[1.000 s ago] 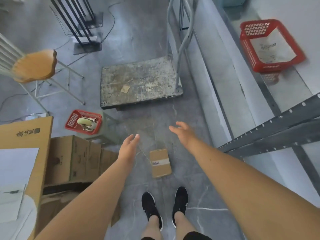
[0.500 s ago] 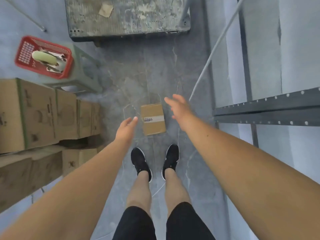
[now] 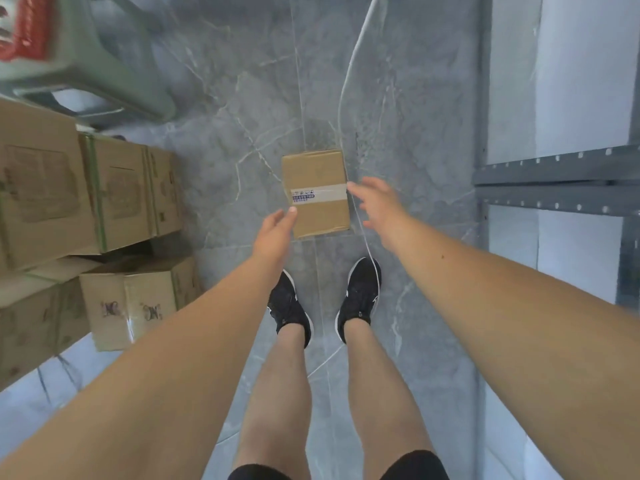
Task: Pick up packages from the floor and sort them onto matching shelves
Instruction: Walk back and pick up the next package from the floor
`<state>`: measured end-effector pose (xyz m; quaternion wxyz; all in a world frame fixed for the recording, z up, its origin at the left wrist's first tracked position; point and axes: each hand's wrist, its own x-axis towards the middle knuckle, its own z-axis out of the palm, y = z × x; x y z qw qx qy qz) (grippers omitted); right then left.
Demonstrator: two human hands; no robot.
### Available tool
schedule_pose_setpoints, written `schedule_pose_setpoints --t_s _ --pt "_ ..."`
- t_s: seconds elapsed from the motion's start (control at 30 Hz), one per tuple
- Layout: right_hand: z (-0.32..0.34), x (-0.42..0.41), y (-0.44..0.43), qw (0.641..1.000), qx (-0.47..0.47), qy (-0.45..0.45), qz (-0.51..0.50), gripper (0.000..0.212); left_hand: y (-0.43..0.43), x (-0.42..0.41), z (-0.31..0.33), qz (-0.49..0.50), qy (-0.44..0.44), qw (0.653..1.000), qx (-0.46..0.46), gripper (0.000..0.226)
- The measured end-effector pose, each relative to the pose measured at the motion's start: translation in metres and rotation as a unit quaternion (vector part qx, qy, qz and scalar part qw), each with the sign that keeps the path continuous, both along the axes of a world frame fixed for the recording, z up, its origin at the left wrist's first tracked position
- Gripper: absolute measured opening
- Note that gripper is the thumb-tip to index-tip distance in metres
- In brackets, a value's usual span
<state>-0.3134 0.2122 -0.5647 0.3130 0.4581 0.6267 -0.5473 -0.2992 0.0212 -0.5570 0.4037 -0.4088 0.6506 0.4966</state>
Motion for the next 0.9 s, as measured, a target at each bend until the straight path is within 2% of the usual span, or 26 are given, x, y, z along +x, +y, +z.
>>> schedule_pose_setpoints --t_s 0.3,0.43,0.53,0.8,0.9 --pt "-0.131 0.014 -0.004 1.000 -0.001 -0.021 0.018 0.060 -0.003 -0.004 -0.131 -0.004 -0.002 1.000 -0.005 0.063" --pt "-0.177 0.010 -0.008 1.000 0.002 -0.008 0.021 0.079 -0.002 -0.011 -0.171 -0.004 -0.003 1.000 -0.006 0.066" --pt "-0.196 0.006 -0.007 0.999 0.018 -0.003 0.046 0.065 -0.002 -0.014 -0.193 0.000 0.002 1.000 -0.013 0.066" --pt "-0.220 0.008 -0.002 0.998 0.040 0.003 0.042 0.048 0.005 -0.013 -0.219 0.010 0.007 1.000 -0.010 0.060" --pt "-0.222 0.009 -0.003 0.998 0.047 0.012 0.035 0.048 0.006 -0.013 -0.218 0.016 -0.001 1.000 -0.010 0.054"
